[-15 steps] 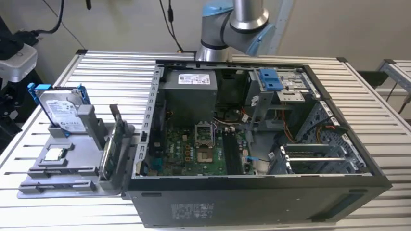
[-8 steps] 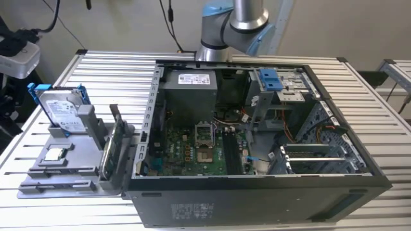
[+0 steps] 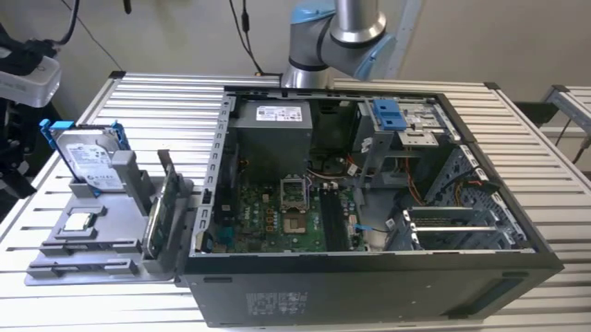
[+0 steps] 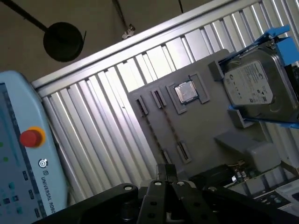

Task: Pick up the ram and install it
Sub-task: 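Pick up the ram and move it above insertion slot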

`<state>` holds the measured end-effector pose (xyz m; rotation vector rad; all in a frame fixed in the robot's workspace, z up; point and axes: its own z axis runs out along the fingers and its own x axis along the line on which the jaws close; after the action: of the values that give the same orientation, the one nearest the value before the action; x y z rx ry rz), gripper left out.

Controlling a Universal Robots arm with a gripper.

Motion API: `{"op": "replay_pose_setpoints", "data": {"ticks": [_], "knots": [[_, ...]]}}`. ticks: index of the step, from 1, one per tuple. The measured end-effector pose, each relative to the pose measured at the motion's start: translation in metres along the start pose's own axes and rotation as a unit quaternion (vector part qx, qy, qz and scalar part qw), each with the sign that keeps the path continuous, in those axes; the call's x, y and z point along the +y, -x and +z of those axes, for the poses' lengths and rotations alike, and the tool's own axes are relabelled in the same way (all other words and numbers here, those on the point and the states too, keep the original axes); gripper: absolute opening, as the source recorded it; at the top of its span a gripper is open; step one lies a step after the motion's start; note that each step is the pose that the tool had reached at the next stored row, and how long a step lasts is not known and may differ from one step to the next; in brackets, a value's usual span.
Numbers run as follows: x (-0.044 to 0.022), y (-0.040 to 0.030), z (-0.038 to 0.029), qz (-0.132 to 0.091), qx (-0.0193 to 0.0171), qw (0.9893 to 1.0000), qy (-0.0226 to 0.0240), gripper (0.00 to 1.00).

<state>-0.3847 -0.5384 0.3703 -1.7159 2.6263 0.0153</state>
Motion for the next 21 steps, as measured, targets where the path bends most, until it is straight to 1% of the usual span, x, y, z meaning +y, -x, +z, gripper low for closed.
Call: {"op": "replay_pose_setpoints", "data": {"ticks": [2,4,6,8,11,15,19,21], "knots": [[0.0001,0.0,0.0004,-0.016,0.0,0.9999,0.0,0.11],[0.0001,0.0,0.0007,-0.034,0.0001,0.9994,0.0001,0.11],[0.0002,0.0,0.0009,-0.052,0.0002,0.9986,0.0003,0.11],[0.0002,0.0,0.0011,-0.07,0.0003,0.9975,0.0005,0.11],[0.0001,0.0,0.0014,-0.096,0.0004,0.9954,0.0007,0.11],[0.0001,0.0,0.0018,-0.125,0.0006,0.9922,0.0009,0.11],[0.0001,0.0,0.0022,-0.151,0.0008,0.9885,0.0012,0.11],[0.0001,0.0,0.0024,-0.161,0.0008,0.9869,0.0013,0.11]]}}
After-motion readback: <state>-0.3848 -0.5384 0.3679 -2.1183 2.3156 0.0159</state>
